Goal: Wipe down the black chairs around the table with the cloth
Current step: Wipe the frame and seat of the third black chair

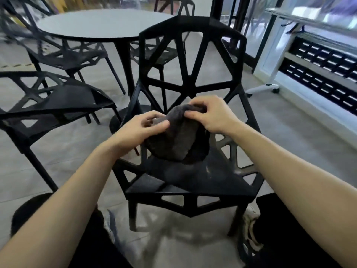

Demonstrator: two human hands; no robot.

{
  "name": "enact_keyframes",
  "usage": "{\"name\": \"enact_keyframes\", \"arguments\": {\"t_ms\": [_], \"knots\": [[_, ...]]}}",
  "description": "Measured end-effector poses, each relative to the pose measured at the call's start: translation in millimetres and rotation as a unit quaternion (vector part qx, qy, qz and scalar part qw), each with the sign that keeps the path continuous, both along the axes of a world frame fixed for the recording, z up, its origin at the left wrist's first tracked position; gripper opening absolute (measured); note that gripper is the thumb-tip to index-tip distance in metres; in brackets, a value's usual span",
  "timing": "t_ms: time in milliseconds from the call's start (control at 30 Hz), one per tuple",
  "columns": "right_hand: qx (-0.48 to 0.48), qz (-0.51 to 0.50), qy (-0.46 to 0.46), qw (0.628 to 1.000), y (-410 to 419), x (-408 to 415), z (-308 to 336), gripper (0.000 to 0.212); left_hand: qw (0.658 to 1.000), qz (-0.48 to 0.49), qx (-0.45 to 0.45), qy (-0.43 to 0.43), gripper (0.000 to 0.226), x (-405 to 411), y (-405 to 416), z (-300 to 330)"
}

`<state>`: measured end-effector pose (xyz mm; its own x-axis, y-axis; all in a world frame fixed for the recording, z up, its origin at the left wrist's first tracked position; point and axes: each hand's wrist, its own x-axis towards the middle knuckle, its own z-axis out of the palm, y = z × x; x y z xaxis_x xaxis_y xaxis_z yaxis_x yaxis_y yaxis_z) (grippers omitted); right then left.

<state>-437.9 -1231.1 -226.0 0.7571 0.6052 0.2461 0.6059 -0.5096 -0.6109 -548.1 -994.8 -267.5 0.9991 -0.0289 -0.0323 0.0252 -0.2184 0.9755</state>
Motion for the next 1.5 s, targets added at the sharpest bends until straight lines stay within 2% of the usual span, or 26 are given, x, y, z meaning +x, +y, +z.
{"name": "enact_keyframes", "arguments": {"t_ms": [67,133,167,233,300,333,367,400,467,533,600,667,700,767,833,867,933,1000,1067,1133,1167,1233,1300,1367,1433,1500], "knots": [[0.035,0.011,0.007,0.999,-1,0,18,0.011,0.985,-0.005,-0.169,0.041,0.050,0,5,1],[0.052,0.029,0.018,0.998,-2,-1,36,0.012,0.970,0.003,-0.238,0.042,0.041,0,7,2],[0.054,0.038,0.016,0.998,-5,-1,44,0.011,0.979,0.004,-0.204,0.025,0.044,0,8,1],[0.051,0.056,0.017,0.997,-11,-2,59,0.009,0.999,0.011,-0.026,-0.023,0.056,0,0,6],[0.042,0.067,0.031,0.996,-17,-3,70,0.010,0.991,0.031,0.108,-0.068,0.045,2,-11,19],[0.041,0.069,0.040,0.996,-20,-3,73,0.011,0.988,0.056,0.119,-0.078,0.030,3,-16,28],[0.045,0.064,0.043,0.996,-23,-2,76,0.012,0.989,0.083,0.102,-0.069,0.018,4,-22,37],[0.054,0.053,0.041,0.996,-25,-1,77,0.012,0.990,0.104,0.088,-0.044,0.025,5,-25,46],[0.065,0.024,0.027,0.997,-30,-1,79,0.009,0.991,0.102,0.077,0.038,0.062,7,-27,57],[0.055,0.009,0.009,0.998,-31,-6,77,0.008,0.993,0.065,-0.004,0.095,0.077,10,-34,58],[0.034,0.010,-0.032,0.999,-30,-17,73,0.010,0.987,0.048,-0.116,0.104,0.057,15,-48,56],[-0.001,0.037,-0.060,0.998,-34,-28,68,0.012,0.988,0.060,-0.126,0.072,0.023,23,-61,59],[-0.032,0.053,-0.053,0.997,-38,-32,66,0.015,0.992,0.067,-0.094,0.049,0.019,27,-64,61],[-0.070,0.083,0.030,0.994,-48,-36,66,0.024,0.998,0.065,0.010,-0.001,0.013,32,-64,70],[-0.016,0.061,0.116,0.991,-55,-28,61,0.025,0.990,0.008,0.134,-0.040,0.010,30,-65,86],[0.008,0.040,0.125,0.991,-56,-25,60,0.024,0.983,-0.034,0.175,-0.045,0.010,27,-65,96],[0.004,0.062,0.128,0.990,-52,-22,57,0.043,0.963,-0.099,0.243,-0.057,0.008,21,-66,116],[-0.025,0.113,0.173,0.978,-45,-23,50,0.037,0.949,-0.120,0.284,-0.063,0.005,18,-59,134],[-0.018,0.118,0.191,0.974,-38,-28,50,0.014,0.949,-0.130,0.284,-0.043,0.007,14,-48,150],[0.023,0.120,0.197,0.973,-31,-27,53,0.029,0.950,-0.129,0.283,-0.014,0.007,7,-40,161],[0.040,0.131,0.217,0.966,-27,-29,55,0.032,0.949,-0.121,0.292,-0.009,0.012,4,-38,164],[0.072,0.167,0.299,0.937,-19,-35,57,0.023,0.941,-0.099,0.324,-0.009,0.021,2,-36,167],[0.071,0.188,0.379,0.903,-10,-42,57,0.019,0.937,-0.079,0.340,-0.005,0.019,3,-34,161],[0.056,0.182,0.394,0.899,-3,-47,56,0.023,0.942,-0.048,0.331,-0.006,0.012,4,-27,146],[0.072,0.149,0.379,0.910,4,-50,54,0.020,0.940,0.036,0.334,-0.054,0.016,0,-19,116],[0.092,0.113,0.362,0.921,6,-49,51,0.019,0.912,0.209,0.343,-0.083,0.040,-15,-15,74]]}}
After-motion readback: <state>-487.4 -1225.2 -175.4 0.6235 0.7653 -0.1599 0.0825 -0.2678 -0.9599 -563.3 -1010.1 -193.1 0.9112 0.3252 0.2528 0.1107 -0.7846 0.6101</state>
